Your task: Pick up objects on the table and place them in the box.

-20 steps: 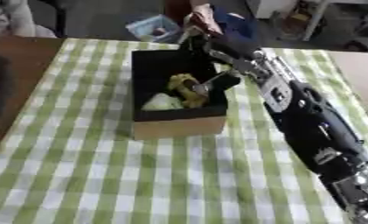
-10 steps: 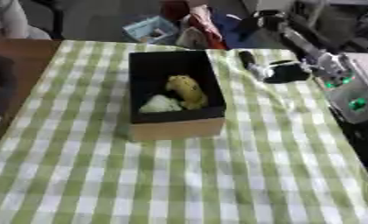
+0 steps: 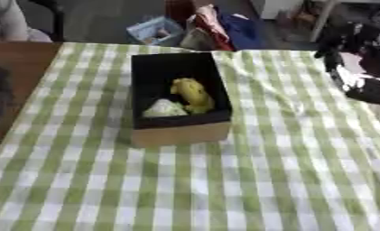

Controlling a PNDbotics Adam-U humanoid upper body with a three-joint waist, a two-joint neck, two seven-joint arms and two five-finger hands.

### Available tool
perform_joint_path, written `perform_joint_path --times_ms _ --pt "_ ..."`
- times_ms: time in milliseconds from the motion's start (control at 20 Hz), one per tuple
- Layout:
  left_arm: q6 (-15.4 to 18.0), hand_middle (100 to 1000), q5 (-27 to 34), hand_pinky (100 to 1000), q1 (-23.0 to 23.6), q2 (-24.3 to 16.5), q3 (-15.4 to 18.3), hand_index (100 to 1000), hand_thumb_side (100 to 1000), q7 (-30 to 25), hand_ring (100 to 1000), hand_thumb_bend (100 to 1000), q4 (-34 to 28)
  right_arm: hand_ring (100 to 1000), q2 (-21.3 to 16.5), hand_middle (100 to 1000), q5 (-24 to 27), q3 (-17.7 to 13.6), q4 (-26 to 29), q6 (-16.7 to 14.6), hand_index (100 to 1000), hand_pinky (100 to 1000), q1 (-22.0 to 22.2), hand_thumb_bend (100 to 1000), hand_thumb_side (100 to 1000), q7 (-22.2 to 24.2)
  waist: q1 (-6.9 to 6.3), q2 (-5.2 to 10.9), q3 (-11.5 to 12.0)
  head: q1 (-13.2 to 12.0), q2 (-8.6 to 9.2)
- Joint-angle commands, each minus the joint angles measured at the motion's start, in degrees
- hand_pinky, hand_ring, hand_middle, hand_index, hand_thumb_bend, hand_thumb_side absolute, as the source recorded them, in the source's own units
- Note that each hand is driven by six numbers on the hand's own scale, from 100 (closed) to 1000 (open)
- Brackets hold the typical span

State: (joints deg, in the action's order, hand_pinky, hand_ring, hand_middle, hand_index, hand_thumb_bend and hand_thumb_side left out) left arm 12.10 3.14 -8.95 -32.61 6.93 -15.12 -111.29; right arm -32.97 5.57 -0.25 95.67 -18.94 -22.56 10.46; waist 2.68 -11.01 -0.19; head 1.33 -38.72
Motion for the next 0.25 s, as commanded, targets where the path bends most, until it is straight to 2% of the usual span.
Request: perform_joint_path --times_ms 50,250 --pt "0.4 514 -0.6 591 0.1 -0.5 0.9 734 443 -0.4 473 180 -0.5 580 -0.1 626 1.1 -2.4 2.5 1.1 752 718 1.0 100 356 -0.8 -0.36 0.59 -0.1 -0.6 -0.31" --pt "0.5 511 -0.9 589 0.4 0.0 0.9 732 448 -0.6 469 179 -0.5 578 1.4 624 1.2 -3.5 3.6 1.9 749 717 2.9 100 368 -1.5 -0.44 0.54 -0.4 -0.9 -0.91"
